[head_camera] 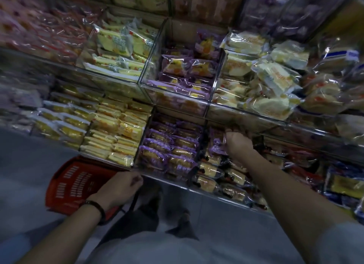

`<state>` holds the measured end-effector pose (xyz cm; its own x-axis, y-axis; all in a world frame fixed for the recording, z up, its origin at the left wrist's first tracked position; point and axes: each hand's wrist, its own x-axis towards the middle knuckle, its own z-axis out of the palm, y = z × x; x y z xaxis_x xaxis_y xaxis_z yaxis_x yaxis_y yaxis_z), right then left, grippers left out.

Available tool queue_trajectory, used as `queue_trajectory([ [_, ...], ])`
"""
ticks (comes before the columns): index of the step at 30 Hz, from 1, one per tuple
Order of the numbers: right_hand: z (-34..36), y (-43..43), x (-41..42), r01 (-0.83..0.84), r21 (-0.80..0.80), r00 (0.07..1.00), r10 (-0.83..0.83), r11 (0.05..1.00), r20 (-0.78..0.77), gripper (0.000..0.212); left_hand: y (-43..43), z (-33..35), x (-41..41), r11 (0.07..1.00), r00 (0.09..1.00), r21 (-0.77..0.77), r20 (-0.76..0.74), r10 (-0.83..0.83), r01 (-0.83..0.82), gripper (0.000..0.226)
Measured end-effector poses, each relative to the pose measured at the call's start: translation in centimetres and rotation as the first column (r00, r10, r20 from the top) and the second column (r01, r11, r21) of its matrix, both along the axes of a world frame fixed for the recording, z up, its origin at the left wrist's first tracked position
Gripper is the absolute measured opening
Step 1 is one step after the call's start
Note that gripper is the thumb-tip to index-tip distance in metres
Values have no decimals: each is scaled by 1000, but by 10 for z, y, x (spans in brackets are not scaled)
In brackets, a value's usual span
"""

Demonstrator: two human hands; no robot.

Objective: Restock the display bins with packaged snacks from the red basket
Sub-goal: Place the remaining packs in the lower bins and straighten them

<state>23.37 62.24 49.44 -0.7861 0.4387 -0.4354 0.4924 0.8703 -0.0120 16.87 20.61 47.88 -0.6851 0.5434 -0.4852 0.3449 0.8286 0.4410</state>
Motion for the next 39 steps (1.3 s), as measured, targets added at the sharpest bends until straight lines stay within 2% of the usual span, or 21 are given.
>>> queue_trajectory([
  [5, 0, -5, 8, -38, 112, 999, 42, 993, -28, 48, -7, 10, -1, 999, 1000, -33, 11, 8, -7, 12],
  [8, 12, -13, 17, -48, 207, 989, 76, 977, -128, 51, -1, 16, -8, 1000, 1000, -19, 12, -21, 21, 13],
  [10, 22, -22, 24, -56, 238, 971, 108, 970, -214, 46, 4, 17, -15, 999, 999, -5, 2, -38, 38, 16],
  [15, 44, -72, 37, 7, 137, 906, 51, 990, -419, 41, 10, 21, -38, 994, 995, 44, 26, -101, 100, 14],
  [17, 46, -102, 37, 7, 23, 895, 4, 1000, -446, 46, 5, 21, -45, 992, 995, 92, 42, -89, 84, 18],
  [19, 41, -138, 33, -23, -94, 890, -22, 995, -455, 46, -1, 20, -51, 985, 996, 161, 55, -69, 60, 22],
  [23, 16, -203, 16, -125, -163, 854, 23, 979, -520, 36, -17, 17, -63, 951, 992, 309, 116, -42, 4, 31],
  [26, -5, -238, -2, -103, -171, 876, 8, 980, -483, 33, -28, 14, -73, 933, 983, 359, 179, -33, -34, 40],
  [30, -23, -270, -22, -42, -126, 909, -14, 991, -417, 41, -28, 8, -77, 923, 970, 379, 240, -31, -65, 47],
  [36, -44, -291, -38, 59, 13, 958, -53, 998, -282, 34, -19, -7, -78, 946, 957, 307, 291, 11, -105, 55],
  [39, -49, -296, -40, 85, -140, 948, -123, 987, -293, 43, -19, -12, -75, 949, 967, 307, 254, -6, -74, 58],
])
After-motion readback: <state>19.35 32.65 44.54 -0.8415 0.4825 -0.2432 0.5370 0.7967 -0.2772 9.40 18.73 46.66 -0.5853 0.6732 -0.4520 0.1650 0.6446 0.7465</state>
